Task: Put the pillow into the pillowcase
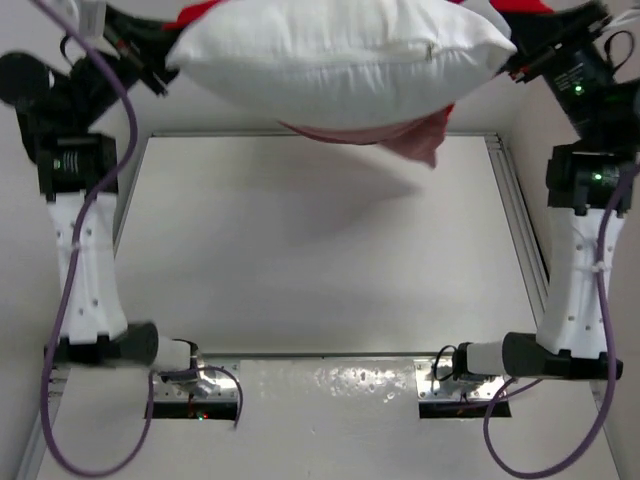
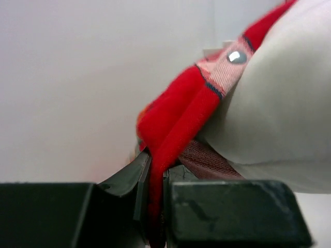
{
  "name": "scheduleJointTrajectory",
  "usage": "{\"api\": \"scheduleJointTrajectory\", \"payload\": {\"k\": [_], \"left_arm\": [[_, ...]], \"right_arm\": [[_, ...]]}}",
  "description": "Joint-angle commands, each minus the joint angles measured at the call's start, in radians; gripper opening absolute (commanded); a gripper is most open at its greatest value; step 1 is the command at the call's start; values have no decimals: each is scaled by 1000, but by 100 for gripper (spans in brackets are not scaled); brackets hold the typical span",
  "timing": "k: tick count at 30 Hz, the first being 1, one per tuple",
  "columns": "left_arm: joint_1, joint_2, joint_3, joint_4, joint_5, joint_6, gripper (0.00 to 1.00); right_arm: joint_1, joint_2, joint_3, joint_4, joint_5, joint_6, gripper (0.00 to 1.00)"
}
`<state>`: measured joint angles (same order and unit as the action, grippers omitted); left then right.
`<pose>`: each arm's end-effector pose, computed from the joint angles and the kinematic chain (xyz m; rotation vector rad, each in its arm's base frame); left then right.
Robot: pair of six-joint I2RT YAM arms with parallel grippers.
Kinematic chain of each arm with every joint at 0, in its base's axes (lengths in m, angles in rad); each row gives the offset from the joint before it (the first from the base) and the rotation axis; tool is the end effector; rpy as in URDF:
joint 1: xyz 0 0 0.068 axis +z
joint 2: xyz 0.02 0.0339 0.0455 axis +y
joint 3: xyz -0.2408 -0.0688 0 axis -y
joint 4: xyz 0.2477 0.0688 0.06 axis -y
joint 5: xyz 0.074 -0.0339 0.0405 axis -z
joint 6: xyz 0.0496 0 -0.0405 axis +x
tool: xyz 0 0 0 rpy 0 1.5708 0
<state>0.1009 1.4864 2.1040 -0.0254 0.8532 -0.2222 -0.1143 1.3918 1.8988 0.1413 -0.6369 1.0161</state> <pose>0.2578 -0.0115 0.6053 0.6278 1.0356 -0.5227 0.2570 0.0002 0.5919 -0.0231 1.1276 1.1029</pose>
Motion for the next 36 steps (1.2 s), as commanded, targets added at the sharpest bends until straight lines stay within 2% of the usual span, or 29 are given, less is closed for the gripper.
{"api": "scheduleJointTrajectory", "payload": {"k": [1,3,4,5,6,7,9,10,11,12,13,15,16,17,18,20,21,22,23,25,27,28,29,30,32,33,34,35,36], "left_arm": [[8,-90,-258,29,-48,-13,0],[22,-36,-201,-79,-71,90,0],[42,-6,-138,-115,-85,92,0],[92,20,4,-98,-94,40,0],[112,66,72,-52,-94,14,0],[128,80,120,-32,-92,0,0],[113,63,117,-40,-77,9,0],[93,45,64,-60,-75,41,0],[51,22,-99,-82,-75,62,0],[34,-24,-187,-117,-80,88,0],[13,-46,-262,-132,-109,136,0],[11,-31,-308,-163,-138,170,0],[23,-8,-250,-160,-146,158,0],[58,56,-167,-115,-149,132,0],[77,98,40,-72,-152,95,0],[140,205,245,2,-166,-15,0],[154,227,319,93,-166,-41,0],[166,236,376,120,-166,-87,0],[169,229,366,130,-154,-97,0],[134,171,210,43,-114,-66,0],[99,126,41,30,-109,15,0],[89,117,-17,45,-114,20,0],[100,150,35,79,-134,8,0],[111,191,135,88,-140,-20,0],[147,327,472,131,-140,-91,0],[151,345,514,162,-126,-115,0],[140,316,498,182,-112,-118,0],[122,280,338,183,-86,-102,0],[106,240,232,164,-77,-19,0]], "right_arm": [[10,220,114,-220,97,-48,0],[-1,464,417,-407,-25,-15,0],[-19,525,688,-414,-39,24,0],[-59,553,745,-361,-27,63,0],[-79,517,731,-273,-17,137,0],[-97,447,501,-27,-3,171,0],[-101,208,169,183,89,190,0],[-85,167,2,129,107,136,0],[-14,150,-36,31,118,40,0],[26,171,-59,-96,162,-160,0],[95,214,-47,-346,181,-285,0],[102,355,137,-614,104,-315,0],[76,529,491,-819,64,-304,0],[56,596,657,-839,33,-231,0],[35,631,822,-700,11,-167,0],[-31,520,687,-387,-47,49,0],[-48,422,320,51,-56,124,0],[-62,230,140,221,13,166,0],[-58,166,29,274,58,133,0],[-6,73,-127,96,144,-73,0],[53,100,-199,-59,184,-148,0],[36,152,-122,-133,152,-142,0],[3,305,-2,-248,28,-25,0],[-34,376,284,-259,-50,49,0],[-119,472,513,-163,-66,178,0],[-142,478,564,-37,-32,186,0],[-143,445,507,27,-5,185,0],[-142,335,415,81,43,155,0],[-113,282,184,134,66,122,0]]}}
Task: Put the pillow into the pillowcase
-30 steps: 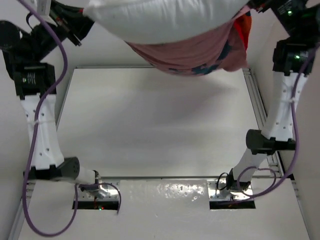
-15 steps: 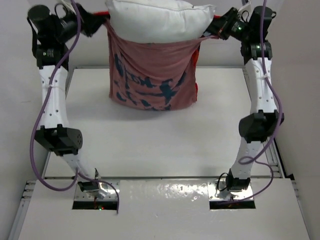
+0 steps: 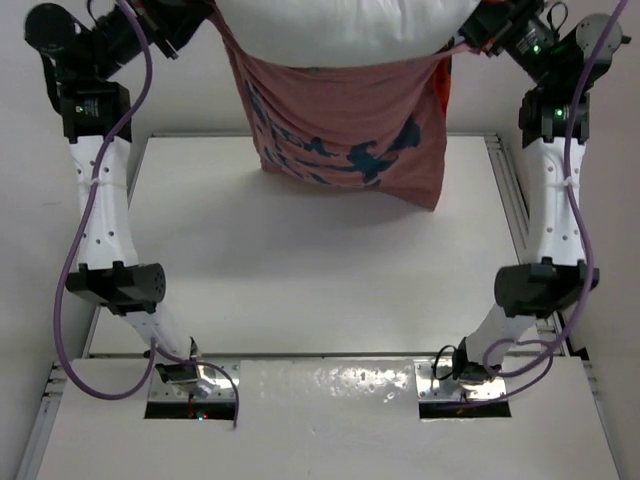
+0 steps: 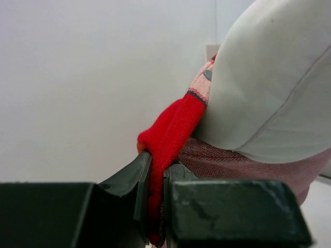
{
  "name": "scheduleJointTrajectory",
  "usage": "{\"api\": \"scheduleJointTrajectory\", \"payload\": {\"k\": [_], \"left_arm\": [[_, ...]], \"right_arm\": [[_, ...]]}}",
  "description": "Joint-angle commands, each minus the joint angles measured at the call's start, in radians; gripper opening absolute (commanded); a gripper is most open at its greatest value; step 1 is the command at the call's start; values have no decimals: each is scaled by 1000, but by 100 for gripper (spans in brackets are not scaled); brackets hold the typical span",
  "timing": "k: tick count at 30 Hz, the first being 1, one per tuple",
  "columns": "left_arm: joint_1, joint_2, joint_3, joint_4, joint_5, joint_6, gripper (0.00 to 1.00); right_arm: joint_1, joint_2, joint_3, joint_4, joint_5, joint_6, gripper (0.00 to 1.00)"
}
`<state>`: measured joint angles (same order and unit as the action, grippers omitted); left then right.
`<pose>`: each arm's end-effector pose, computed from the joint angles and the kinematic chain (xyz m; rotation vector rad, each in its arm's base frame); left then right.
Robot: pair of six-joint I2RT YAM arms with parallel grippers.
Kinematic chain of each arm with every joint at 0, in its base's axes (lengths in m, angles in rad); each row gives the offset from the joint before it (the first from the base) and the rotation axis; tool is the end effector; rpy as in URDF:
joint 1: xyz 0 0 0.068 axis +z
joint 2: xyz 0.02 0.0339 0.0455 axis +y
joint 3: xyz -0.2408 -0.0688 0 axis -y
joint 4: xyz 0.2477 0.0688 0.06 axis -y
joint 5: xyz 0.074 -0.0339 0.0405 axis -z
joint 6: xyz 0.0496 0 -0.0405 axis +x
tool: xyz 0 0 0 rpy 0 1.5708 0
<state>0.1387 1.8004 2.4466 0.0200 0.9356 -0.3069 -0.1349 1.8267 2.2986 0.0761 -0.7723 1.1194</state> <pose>0.3202 0.0044 0.6090 0.6677 1.0145 -0.5693 0.3691 -0.0152 0.5696 0.0003 1.2848 1.2490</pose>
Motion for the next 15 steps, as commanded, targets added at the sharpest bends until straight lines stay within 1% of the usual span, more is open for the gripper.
{"api": "scheduleJointTrajectory", "payload": {"k": [1,2,3,5,6,7,8,9,11,12,13,14,15], "left_arm": [[18,-111,-212,79,-165,124,0],[0,-151,-353,-18,-200,167,0],[-11,-156,-386,-94,-210,214,0],[-17,-129,-397,-185,-199,213,0],[-11,-116,-353,-178,-189,180,0],[7,-96,-319,-157,-192,154,0],[19,-84,-284,-81,-204,129,0],[28,-73,-196,-42,-214,82,0],[53,-18,-76,29,-262,60,0],[56,0,-19,41,-268,55,0],[61,10,44,61,-280,55,0],[62,4,51,125,-287,48,0],[62,-4,51,159,-288,42,0]], "right_arm": [[-63,-194,-328,188,221,-19,0],[-33,-220,-408,157,244,-108,0],[-7,-216,-491,69,255,-134,0],[35,-166,-472,-14,211,-127,0],[49,-111,-399,-15,152,-109,0],[55,-89,-352,2,137,-92,0],[63,-69,-299,17,137,-102,0],[75,-52,-172,22,148,-121,0],[80,-3,-41,19,212,-158,0],[77,11,54,58,229,-162,0],[70,13,70,109,243,-147,0],[57,-3,32,229,248,-138,0],[51,-24,0,273,254,-130,0]]}}
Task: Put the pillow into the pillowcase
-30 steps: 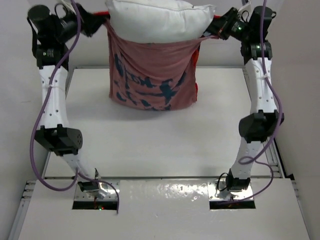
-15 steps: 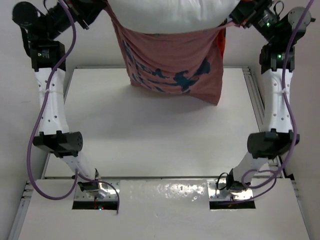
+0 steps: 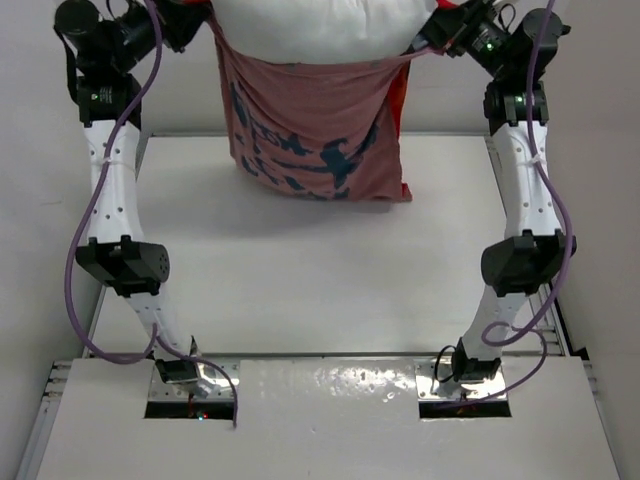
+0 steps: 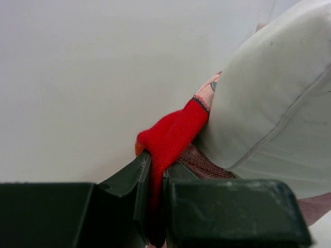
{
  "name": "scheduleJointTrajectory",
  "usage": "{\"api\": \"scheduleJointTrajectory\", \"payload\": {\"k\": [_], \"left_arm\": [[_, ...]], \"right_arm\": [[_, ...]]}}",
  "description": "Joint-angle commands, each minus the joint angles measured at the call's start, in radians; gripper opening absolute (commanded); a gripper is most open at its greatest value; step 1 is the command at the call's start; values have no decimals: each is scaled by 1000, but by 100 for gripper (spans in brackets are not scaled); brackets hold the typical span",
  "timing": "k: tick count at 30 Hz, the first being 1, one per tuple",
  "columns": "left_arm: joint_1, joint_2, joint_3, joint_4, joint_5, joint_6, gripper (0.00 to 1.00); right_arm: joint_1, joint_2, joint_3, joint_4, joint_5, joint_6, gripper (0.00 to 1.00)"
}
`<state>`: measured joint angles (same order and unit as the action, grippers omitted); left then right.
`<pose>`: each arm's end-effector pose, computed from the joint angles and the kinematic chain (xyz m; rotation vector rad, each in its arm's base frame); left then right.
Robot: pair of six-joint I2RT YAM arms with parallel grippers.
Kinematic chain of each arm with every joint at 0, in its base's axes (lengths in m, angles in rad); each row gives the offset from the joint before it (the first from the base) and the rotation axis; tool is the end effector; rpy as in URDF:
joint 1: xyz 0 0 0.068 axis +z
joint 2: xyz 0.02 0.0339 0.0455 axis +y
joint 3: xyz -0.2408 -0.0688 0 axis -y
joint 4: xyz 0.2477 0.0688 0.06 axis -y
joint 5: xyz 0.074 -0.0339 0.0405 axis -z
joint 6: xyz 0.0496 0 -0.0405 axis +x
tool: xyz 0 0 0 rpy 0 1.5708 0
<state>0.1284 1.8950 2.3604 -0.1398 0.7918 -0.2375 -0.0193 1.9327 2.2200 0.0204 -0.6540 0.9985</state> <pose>0.3955 0.0155 0.5414 0.4617 1.2875 -0.5831 0.4343 0.0218 0.5008 0.1073 1.4333 1.2287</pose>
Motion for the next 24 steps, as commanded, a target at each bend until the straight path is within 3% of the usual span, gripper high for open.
{"api": "scheduleJointTrajectory", "payload": {"k": [1,4,6,7,8,9,10,11,12,13,14,16,17,18,19,21,23,24], "left_arm": [[74,-103,151,345,-131,-34,0],[60,-114,119,276,-3,-10,0],[40,-158,4,156,72,169,0],[37,-228,-171,-3,113,275,0],[39,-269,-266,-67,122,457,0],[53,-349,-359,-134,124,548,0],[62,-384,-445,-264,116,640,1],[72,-420,-607,-330,113,843,5],[91,-486,-683,-475,92,951,9],[97,-520,-758,-541,75,1054,14],[108,-549,-896,-596,60,1231,32],[120,-619,-1004,-748,26,1340,56],[128,-637,-1070,-789,23,1416,81],[131,-671,-1093,-866,23,1446,99],[134,-686,-1112,-889,26,1460,100],[134,-741,-1144,-915,29,1469,100],[108,-770,-1152,-948,29,1492,100],[90,-799,-1155,-969,14,1498,100]], "right_arm": [[-68,-156,41,352,149,-36,0],[-50,-283,-183,358,147,-163,0],[-16,-320,-306,369,78,-176,0],[1,-342,-383,381,27,-202,0],[54,-389,-548,375,-87,-231,0],[77,-418,-633,354,-140,-335,0],[103,-448,-722,305,-174,-424,0],[154,-524,-888,157,-127,-516,0],[183,-563,-964,94,-45,-658,0],[206,-595,-1043,49,40,-700,0],[238,-651,-1177,8,127,-731,0],[252,-692,-1282,-13,180,-741,0],[245,-727,-1389,5,204,-720,5],[237,-745,-1443,28,208,-666,11],[229,-761,-1492,50,209,-646,31],[211,-796,-1583,50,218,-598,41],[187,-808,-1597,-17,264,-568,60],[179,-811,-1590,-67,280,-555,64]]}}
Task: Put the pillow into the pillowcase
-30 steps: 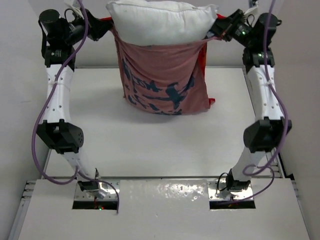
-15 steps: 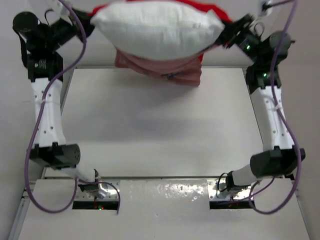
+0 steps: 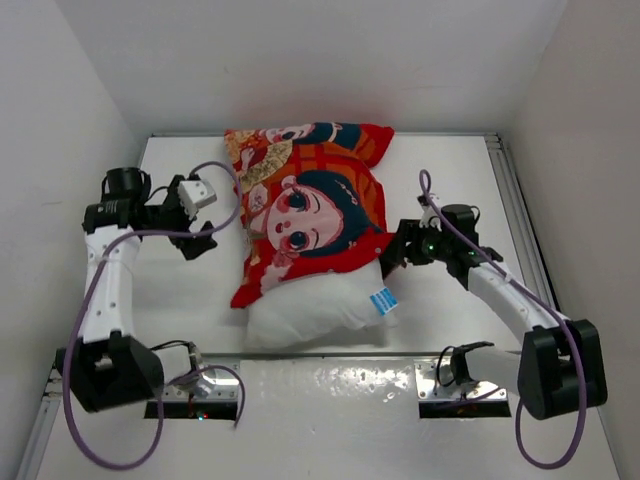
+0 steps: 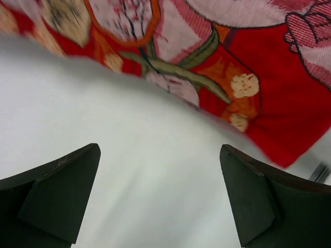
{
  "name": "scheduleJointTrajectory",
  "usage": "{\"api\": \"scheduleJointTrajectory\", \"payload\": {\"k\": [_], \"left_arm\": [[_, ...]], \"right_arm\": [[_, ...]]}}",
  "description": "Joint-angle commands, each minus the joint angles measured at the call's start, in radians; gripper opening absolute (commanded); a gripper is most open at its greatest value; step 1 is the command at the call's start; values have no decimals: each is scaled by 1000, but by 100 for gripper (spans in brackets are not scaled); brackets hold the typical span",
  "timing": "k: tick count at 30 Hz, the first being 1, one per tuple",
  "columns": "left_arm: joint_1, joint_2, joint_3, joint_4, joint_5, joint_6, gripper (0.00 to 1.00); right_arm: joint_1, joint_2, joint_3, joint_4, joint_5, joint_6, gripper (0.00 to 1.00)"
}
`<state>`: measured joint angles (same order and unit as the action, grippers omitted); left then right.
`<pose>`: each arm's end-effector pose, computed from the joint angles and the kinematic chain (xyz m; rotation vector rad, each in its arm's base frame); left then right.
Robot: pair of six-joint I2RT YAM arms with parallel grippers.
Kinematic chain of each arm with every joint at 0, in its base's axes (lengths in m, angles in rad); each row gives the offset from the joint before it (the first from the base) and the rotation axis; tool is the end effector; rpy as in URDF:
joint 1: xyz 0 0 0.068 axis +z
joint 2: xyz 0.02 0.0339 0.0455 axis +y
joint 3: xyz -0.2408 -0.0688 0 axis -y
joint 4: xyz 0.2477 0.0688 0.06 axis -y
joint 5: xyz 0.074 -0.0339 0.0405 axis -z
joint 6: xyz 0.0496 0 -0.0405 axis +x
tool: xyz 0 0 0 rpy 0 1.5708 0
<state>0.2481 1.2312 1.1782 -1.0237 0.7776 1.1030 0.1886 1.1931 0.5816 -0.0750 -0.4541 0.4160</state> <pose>0.2433 0.0257 0.2911 1.1509 1.9626 -0.3666 0.2515 0.0701 0.1691 0.0110 2.3087 0.8296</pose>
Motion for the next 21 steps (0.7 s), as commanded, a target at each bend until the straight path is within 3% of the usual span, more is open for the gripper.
{"api": "scheduleJointTrajectory", "payload": {"k": [1,4,5,9,11,15,16,17,18,19,20,21], "left_arm": [[-50,-151,23,-91,25,162,100],[-130,-200,-24,-49,25,85,98],[-182,-214,-44,-17,19,39,96],[-344,-274,-114,163,-49,-167,83],[-459,-274,-108,194,-76,-276,76],[-644,-254,-89,289,-274,-466,67],[-696,-243,-78,280,-311,-486,66],[-717,-221,-46,248,-355,-492,66],[-733,-205,-20,219,-465,-499,66],[-772,-182,13,173,-533,-509,66],[-791,-127,84,55,-687,-509,65],[-800,-102,113,-7,-749,-515,63]], "right_arm": [[-34,-81,61,-14,103,26,70],[-32,-128,121,-181,146,-12,84],[-25,-150,127,-202,170,-31,98],[-69,-250,182,-314,238,-72,99],[-144,-268,265,-406,134,-77,99],[-276,-263,400,-571,-49,-60,99],[-322,-268,411,-598,-95,-51,87],[-337,-277,403,-598,-197,-11,67],[-351,-288,388,-592,-231,16,40],[-365,-297,348,-574,-247,48,5],[-368,-309,324,-565,-248,91,2],[-370,-334,275,-556,-236,102,3]]}}
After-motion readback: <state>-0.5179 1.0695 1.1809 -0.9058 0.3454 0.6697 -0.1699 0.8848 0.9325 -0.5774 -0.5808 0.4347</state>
